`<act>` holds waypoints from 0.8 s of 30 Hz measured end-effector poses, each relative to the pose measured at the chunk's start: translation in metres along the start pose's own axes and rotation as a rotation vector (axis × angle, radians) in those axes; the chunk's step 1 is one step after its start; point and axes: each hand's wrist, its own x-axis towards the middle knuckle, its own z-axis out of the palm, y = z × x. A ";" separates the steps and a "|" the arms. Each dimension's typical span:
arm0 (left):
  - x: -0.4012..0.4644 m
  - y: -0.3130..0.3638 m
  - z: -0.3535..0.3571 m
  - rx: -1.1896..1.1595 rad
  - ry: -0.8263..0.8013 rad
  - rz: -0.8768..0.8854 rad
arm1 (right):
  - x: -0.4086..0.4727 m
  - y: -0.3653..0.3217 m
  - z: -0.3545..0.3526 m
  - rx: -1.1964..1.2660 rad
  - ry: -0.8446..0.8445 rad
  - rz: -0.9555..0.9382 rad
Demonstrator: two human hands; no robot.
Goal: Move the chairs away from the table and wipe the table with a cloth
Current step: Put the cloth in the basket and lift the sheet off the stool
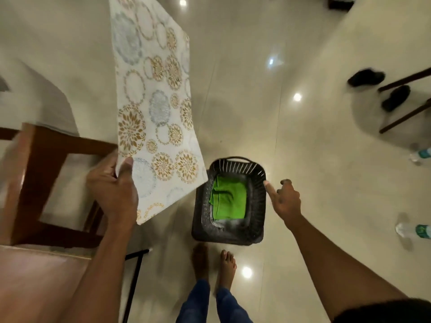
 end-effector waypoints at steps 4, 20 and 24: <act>0.013 0.078 -0.039 -0.118 -0.006 -0.005 | -0.020 -0.102 -0.076 0.035 -0.069 -0.169; 0.073 0.180 -0.101 -0.601 -0.200 -0.160 | -0.091 -0.298 -0.175 0.440 -0.099 -0.457; 0.080 0.185 -0.112 -0.656 -0.213 -0.171 | -0.097 -0.324 -0.182 0.464 -0.051 -0.520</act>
